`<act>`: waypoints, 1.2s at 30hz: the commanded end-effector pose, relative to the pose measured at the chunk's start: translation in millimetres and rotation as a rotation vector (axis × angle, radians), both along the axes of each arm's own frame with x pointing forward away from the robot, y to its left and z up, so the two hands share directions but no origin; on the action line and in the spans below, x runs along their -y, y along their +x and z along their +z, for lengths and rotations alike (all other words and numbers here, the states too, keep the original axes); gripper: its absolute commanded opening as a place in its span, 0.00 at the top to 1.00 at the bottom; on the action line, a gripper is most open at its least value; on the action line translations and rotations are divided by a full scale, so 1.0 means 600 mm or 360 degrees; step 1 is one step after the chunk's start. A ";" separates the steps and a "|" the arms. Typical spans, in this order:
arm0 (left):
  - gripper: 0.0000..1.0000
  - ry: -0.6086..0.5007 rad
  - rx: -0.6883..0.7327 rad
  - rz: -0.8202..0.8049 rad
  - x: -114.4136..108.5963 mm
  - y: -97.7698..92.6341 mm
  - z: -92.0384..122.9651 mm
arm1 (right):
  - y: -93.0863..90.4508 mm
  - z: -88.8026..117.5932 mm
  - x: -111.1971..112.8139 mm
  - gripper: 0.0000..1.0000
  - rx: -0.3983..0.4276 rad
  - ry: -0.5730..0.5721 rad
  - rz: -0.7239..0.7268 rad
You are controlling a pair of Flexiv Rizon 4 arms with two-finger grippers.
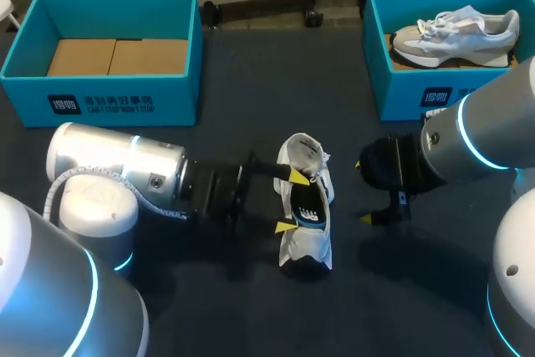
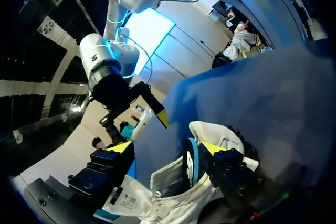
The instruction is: Take the shoe out of the shoebox, open the shoe tongue, remove and reinsert the insole, then place the shoe into the shoebox
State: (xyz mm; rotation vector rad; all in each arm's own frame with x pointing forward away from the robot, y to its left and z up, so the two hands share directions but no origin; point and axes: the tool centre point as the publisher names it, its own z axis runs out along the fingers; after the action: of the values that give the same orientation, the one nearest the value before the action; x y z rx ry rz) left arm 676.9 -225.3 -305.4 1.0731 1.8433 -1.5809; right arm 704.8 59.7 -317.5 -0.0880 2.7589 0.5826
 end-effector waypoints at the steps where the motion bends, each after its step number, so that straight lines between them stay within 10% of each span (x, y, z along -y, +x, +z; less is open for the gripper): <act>1: 0.22 0.0009 0.0009 -0.0001 -0.011 -0.004 0.016 | -0.003 0.000 0.003 0.00 0.0003 0.0004 0.0002; 18: 0.00 0.0212 -0.0033 -0.0096 -0.040 0.005 0.031 | -0.003 0.000 0.003 0.00 0.0003 0.0004 0.0002; 36: 0.00 0.0604 -0.0044 -0.0221 -0.080 0.025 0.040 | -0.003 0.000 -0.004 0.00 0.0006 0.0010 0.0000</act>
State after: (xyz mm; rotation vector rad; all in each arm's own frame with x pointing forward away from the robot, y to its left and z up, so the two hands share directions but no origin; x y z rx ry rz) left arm 689.1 -180.4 -287.9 1.3040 2.1316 -1.3883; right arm 704.6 61.3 -316.6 -0.0871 2.7569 0.5883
